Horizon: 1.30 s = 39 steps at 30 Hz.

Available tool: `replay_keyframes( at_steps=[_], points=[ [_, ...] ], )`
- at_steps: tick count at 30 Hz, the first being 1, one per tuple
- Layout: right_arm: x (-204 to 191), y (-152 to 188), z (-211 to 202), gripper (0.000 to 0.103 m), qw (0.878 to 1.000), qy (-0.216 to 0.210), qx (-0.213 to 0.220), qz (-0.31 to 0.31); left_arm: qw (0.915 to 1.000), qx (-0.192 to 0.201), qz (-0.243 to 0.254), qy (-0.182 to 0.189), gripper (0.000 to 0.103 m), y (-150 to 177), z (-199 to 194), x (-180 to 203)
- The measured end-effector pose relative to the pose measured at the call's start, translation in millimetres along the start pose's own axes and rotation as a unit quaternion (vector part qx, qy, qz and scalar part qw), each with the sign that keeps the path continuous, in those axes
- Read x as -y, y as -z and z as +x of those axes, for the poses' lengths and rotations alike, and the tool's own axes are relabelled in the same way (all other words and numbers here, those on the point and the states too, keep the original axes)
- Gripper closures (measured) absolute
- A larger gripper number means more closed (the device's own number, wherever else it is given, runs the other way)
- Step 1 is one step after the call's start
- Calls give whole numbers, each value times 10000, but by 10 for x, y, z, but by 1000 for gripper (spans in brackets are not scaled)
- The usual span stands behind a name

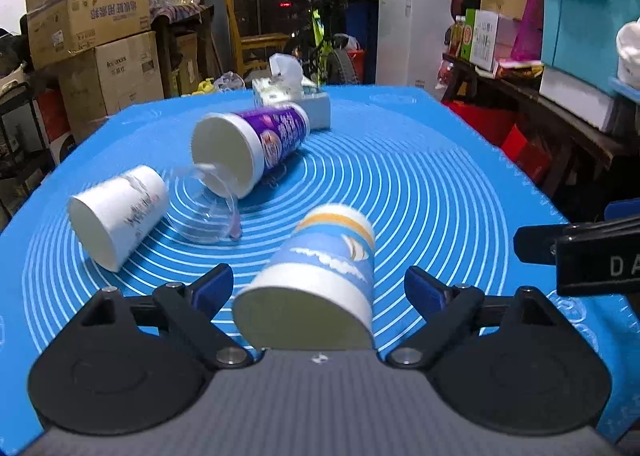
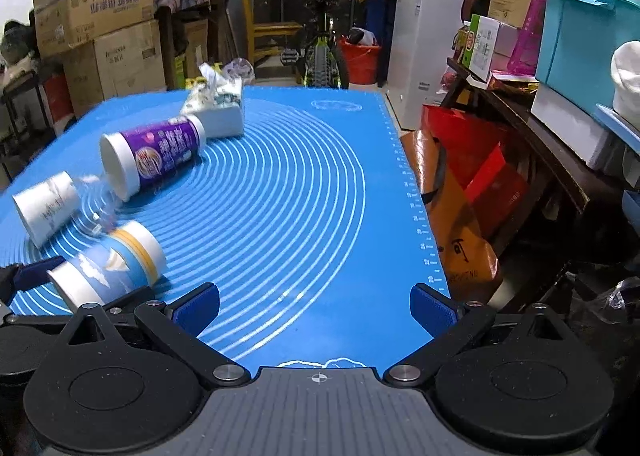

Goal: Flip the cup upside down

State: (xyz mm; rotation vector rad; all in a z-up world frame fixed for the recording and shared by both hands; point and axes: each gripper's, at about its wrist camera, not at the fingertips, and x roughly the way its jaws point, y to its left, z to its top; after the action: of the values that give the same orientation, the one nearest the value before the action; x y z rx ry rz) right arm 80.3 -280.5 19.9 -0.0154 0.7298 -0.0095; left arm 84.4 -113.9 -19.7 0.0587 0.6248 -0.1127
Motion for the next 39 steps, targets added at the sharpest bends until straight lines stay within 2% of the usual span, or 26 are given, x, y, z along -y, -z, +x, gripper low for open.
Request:
replay_keyframes(
  at_steps=[4, 8, 12, 16, 21, 26, 31, 35, 39],
  points=[
    [-22, -88, -129, 2, 9999, -110, 42, 39, 9999, 118, -33, 40, 7, -98, -221, -70],
    [-101, -192, -175, 2, 9993, -332, -91, 143, 9998, 190, 101, 24, 7, -163, -409, -202],
    [-247, -306, -115, 2, 9956, -727, -441, 383, 9998, 195, 66, -85, 6, -136, -505, -418],
    [-464, -424, 15, 2, 9875, -1159, -870, 620, 9990, 217, 110, -369, 6, -33, -498, -624],
    [-813, -571, 271, 2, 9806, -1264, -1208, 888, 9989, 140, -102, -443, 6, 17, -419, -897],
    [-1079, -670, 591, 3, 9670, -1512, -1535, 1358, 9984, 155, -304, -443, 6, 20, -398, -1111],
    [-1338, -672, 898, 5, 9596, -1452, -1831, 1568, 9968, 160, -565, -545, 6, 35, -392, -1337],
    [-1433, -595, 1136, 11, 9491, -1331, -2283, 1714, 9950, 182, -683, -706, 6, 40, -373, -1474],
    [-1426, -559, 1174, 14, 9414, -1467, -2341, 1936, 9944, 95, -796, -687, 6, 48, -337, -1558]
  ],
)
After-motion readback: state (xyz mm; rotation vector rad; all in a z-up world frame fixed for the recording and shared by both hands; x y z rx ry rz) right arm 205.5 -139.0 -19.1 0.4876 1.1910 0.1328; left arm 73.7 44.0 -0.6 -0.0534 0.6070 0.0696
